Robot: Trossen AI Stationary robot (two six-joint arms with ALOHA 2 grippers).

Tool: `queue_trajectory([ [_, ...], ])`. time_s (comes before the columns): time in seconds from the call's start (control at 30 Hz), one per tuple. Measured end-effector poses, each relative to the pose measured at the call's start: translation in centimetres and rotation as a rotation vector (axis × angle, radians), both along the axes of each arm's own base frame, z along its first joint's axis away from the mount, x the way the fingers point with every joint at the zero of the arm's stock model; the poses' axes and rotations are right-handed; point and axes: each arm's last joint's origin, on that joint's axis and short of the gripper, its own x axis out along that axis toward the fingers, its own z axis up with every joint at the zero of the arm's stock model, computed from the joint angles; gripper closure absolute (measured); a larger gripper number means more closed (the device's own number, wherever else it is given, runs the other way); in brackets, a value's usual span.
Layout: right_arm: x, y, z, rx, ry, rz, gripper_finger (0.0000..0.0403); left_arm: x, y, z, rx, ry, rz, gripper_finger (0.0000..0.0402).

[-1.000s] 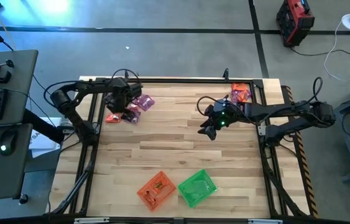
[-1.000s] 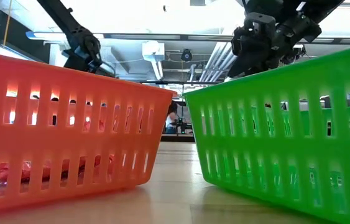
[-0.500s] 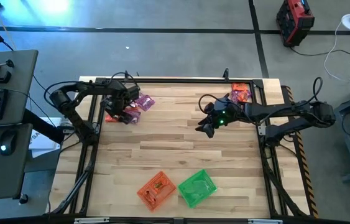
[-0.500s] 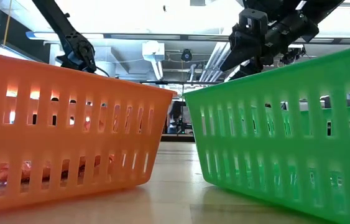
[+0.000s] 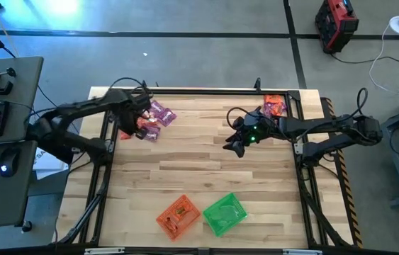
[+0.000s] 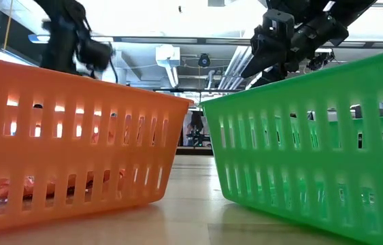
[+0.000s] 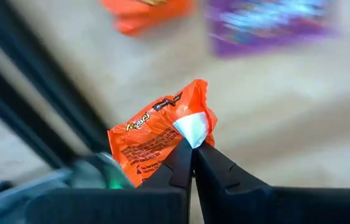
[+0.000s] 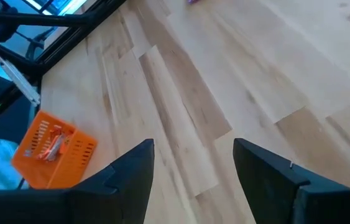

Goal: Sort candy by brand, put in halloween buckets
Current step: Put the orange candy into the orange basket

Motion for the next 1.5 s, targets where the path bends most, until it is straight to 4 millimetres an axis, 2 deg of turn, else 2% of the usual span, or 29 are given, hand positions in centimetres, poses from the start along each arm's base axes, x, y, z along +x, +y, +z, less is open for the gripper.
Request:
queue_trajectory([
  [0.17,-0.1,-0.7,0.0,-0.038,-0.003,0.001,0.019,0.5,-4.8,4.9,-0.124,-0.271,-0.063,0.0401],
  [0.3,-0.2,-1.0,0.1,-0.035,-0.022,0.058,0.019,2.1,-9.5,8.5,-0.192,-0.545,-0.176,0.0401],
  [0.4,-0.1,-0.9,0.2,0.002,-0.043,0.112,0.019,3.8,-13.0,10.1,-0.204,-0.772,-0.273,0.0401],
  [0.47,-0.1,-0.7,0.3,0.036,-0.062,0.141,0.019,5.0,-15.2,10.5,-0.191,-0.862,-0.331,0.0401],
  [0.53,0.0,-0.4,0.5,0.093,-0.077,0.168,0.019,6.0,-17.0,10.1,-0.188,-0.889,-0.394,0.0401],
  [0.67,0.4,0.6,1.0,0.211,-0.122,0.204,0.019,8.6,-20.5,7.8,-0.193,-0.862,-0.565,0.0401],
  [0.8,1.0,2.1,1.7,0.279,-0.176,0.239,0.019,11.9,-23.9,5.3,-0.19,-0.959,-0.739,0.0401],
  [0.9,1.2,3.2,2.2,0.322,-0.207,0.262,0.019,13.6,-25.6,3.4,-0.201,-0.986,-0.825,0.0401],
  [1.07,1.3,4.5,2.3,0.39,-0.191,0.273,0.019,14.5,-27.2,-0.7,-0.191,-0.849,-0.891,0.04],
  [1.17,1.3,5.1,2.3,0.423,-0.178,0.272,0.019,14.8,-28.2,-1.9,-0.242,-0.835,-0.888,0.0388],
  [1.3,1.3,5.9,2.4,0.429,-0.182,0.294,0.019,14.5,-28.7,-2.2,-0.269,-0.809,-0.887,0.0356],
  [1.5,1.4,6.3,2.7,0.458,-0.194,0.293,0.019,14.4,-28.1,-1.2,-0.249,-0.828,-0.854,0.028],
])
